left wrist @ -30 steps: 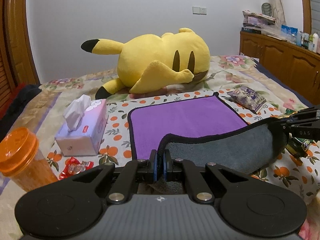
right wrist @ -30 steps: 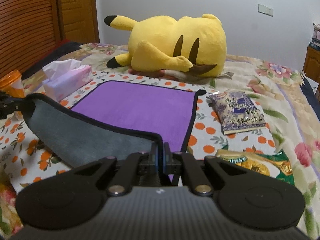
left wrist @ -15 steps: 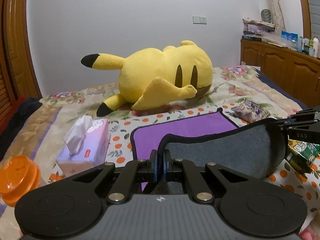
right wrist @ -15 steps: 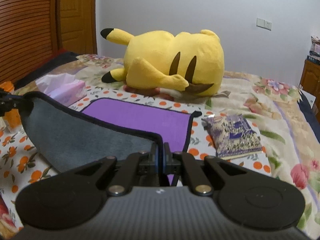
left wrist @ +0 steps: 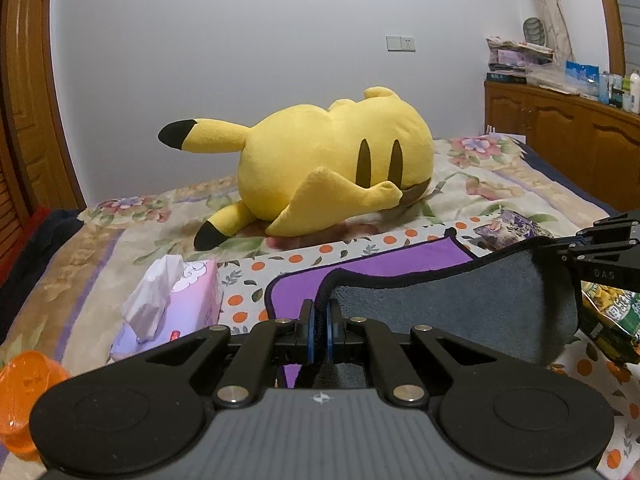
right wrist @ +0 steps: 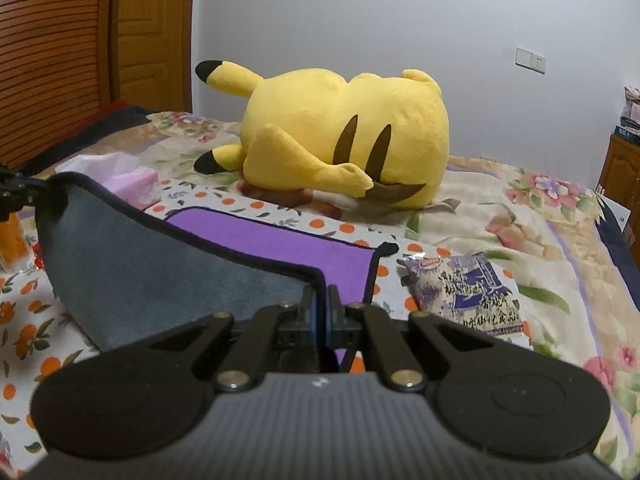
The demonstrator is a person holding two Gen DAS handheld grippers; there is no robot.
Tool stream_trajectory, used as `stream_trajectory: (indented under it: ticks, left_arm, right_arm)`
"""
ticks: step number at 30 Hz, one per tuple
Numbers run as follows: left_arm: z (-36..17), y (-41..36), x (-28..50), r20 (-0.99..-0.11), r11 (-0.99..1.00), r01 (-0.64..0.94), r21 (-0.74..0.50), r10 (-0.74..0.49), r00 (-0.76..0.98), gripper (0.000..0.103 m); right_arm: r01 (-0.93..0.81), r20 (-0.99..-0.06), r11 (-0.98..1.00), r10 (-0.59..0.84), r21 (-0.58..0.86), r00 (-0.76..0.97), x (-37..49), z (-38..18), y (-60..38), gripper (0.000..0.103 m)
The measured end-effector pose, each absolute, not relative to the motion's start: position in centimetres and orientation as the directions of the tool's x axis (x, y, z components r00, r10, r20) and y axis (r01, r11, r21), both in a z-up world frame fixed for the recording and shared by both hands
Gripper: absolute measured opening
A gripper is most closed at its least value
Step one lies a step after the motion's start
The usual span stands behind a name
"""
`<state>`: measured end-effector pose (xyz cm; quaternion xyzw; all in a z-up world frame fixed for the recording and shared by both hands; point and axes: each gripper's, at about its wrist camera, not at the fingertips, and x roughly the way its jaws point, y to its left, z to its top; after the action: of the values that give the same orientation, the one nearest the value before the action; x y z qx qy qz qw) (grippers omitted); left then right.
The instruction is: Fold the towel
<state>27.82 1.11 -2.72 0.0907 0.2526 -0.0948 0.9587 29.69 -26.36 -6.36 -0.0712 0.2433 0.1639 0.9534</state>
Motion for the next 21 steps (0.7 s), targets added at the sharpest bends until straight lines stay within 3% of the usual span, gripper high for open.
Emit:
stream_trajectory:
  ticks: [21]
  left_arm:
    - [-1.8,0.8,33.9,-0.46,0.973,0.17,0.156,-0.081,0.884,0.006]
  right_arm:
    - [-0.34,-0.45,0.927,0.238,-0.16,0.861,35.7,-4.7,-24.8,0.004]
